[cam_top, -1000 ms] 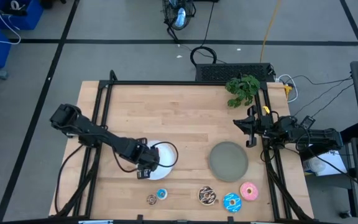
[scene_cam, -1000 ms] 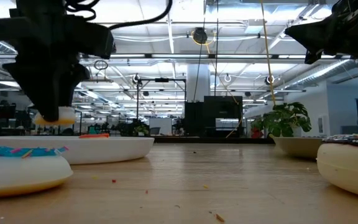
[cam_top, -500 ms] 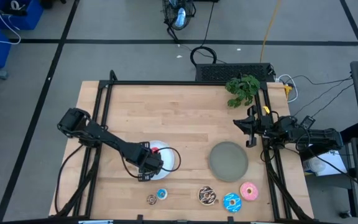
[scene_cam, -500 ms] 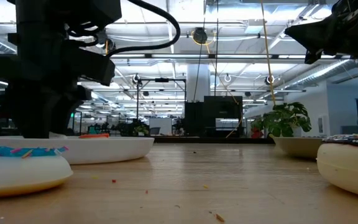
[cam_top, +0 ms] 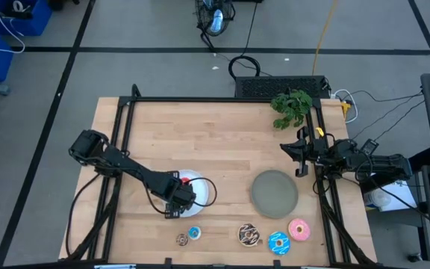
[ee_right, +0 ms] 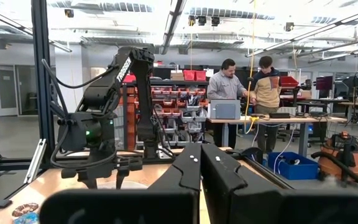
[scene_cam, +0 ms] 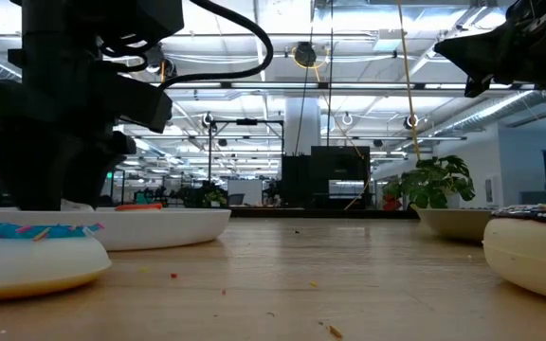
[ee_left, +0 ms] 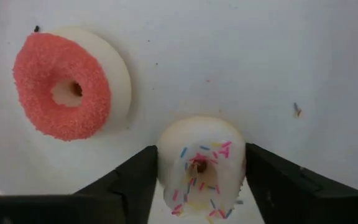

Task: Pick & Place donuts
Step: Put the small white donut on the white plate, then put the small brown donut on the white plate

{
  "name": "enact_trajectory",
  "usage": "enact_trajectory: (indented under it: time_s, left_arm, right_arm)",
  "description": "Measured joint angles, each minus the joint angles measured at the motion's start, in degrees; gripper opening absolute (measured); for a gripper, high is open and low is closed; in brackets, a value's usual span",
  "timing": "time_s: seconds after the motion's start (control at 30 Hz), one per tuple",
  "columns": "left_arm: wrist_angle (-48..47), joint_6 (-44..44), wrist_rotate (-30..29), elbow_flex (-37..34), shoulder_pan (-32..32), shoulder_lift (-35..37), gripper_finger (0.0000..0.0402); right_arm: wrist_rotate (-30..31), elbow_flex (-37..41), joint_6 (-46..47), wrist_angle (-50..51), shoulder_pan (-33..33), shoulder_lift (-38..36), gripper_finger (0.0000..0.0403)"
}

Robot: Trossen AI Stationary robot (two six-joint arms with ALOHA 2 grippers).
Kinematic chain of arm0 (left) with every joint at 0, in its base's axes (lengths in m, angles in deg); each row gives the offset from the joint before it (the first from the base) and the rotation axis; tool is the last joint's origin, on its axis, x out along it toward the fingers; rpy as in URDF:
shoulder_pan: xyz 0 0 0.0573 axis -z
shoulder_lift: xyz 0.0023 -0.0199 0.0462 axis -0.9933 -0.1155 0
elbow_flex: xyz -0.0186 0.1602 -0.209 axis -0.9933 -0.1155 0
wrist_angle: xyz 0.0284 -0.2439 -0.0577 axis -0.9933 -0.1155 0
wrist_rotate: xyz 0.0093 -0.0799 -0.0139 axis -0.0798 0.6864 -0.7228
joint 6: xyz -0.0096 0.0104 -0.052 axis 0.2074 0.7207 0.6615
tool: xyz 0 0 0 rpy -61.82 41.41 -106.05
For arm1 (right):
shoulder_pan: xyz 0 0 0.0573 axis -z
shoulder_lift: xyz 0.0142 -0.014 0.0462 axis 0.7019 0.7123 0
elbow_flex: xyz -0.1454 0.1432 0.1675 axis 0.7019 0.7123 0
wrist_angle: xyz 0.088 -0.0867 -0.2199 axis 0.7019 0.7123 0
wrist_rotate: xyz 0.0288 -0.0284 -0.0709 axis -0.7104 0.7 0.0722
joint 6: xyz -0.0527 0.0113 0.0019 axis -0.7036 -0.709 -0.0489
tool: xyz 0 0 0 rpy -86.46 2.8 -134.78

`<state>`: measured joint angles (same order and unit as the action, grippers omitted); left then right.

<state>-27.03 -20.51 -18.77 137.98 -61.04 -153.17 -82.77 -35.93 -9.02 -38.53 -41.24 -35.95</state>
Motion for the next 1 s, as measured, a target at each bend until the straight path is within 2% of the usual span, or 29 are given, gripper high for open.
enact_trajectory:
  time_s: [0.23,0.47,0.63,0.77,0.87,1.0]
  left_arm:
    - [-3.8,-2.5,0.2,3.4,0.0,0.0,0.0308]
    - [-16.2,-2.6,-1.3,15.7,0.3,0.0,0.0311]
    - [-20.3,2.4,-1.5,24.6,1.2,0.0,0.0289]
    - [-19.9,6.4,-1.1,28.7,2.7,0.0,0.0258]
    - [-19.5,6.1,-0.6,29.1,4.7,0.1,0.0219]
    - [-19.6,6.2,-0.4,29.1,7.1,0.1,0.0148]
  right_arm:
    - [0.0,0.0,0.0,0.0,0.0,0.0,0.0]
    - [0.0,0.0,0.0,0.0,0.0,0.0,0.0]
    - [0.0,0.0,0.0,0.0,0.0,0.0,0.0]
    - [0.0,0.0,0.0,0.2,0.0,0.0,0.0]
    - [0.0,0.0,0.0,0.2,0.0,0.0,0.0]
    - [0.0,0.0,0.0,0.2,0.0,0.0,0.0]
